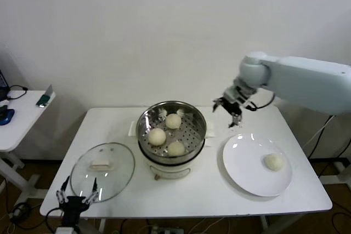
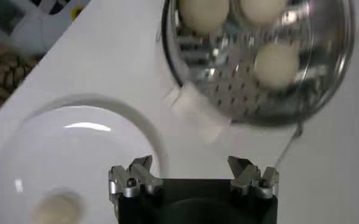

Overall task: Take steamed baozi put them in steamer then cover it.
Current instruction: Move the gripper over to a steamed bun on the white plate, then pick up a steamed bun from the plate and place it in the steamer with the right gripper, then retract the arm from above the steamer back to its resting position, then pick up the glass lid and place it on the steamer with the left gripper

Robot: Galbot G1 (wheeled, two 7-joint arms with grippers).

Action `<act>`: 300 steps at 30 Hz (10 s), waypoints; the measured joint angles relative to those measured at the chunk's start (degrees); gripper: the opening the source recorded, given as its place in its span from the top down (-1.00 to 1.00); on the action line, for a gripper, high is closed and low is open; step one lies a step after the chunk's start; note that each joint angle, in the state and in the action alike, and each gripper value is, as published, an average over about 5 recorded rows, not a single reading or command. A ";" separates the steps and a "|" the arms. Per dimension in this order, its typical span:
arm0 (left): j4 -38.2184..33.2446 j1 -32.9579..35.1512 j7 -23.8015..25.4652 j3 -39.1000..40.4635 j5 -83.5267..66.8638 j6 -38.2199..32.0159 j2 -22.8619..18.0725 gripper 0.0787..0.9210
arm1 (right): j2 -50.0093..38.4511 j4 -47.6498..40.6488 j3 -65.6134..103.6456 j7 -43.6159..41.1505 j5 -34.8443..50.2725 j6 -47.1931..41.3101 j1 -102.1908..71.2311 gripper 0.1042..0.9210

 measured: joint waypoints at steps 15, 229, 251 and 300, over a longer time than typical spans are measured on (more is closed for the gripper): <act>-0.78 1.39 -0.01 -0.34 1.21 0.12 -0.62 -0.77 | -14.77 -5.32 10.68 -1.51 -6.49 -7.51 -18.20 -0.76; 5.17 -9.80 3.30 3.48 72.88 4.44 1.25 -0.77 | 11.12 16.00 117.67 48.71 6.08 3.63 -114.38 -0.76; 19.26 -21.53 -2.13 3.90 79.76 3.48 0.08 -0.77 | 12.95 14.29 118.71 48.24 3.16 4.16 -114.87 -0.76; 4.79 -14.64 -2.03 1.42 68.78 7.35 9.03 0.81 | 14.36 8.56 116.21 47.45 -0.21 5.17 -109.70 -0.76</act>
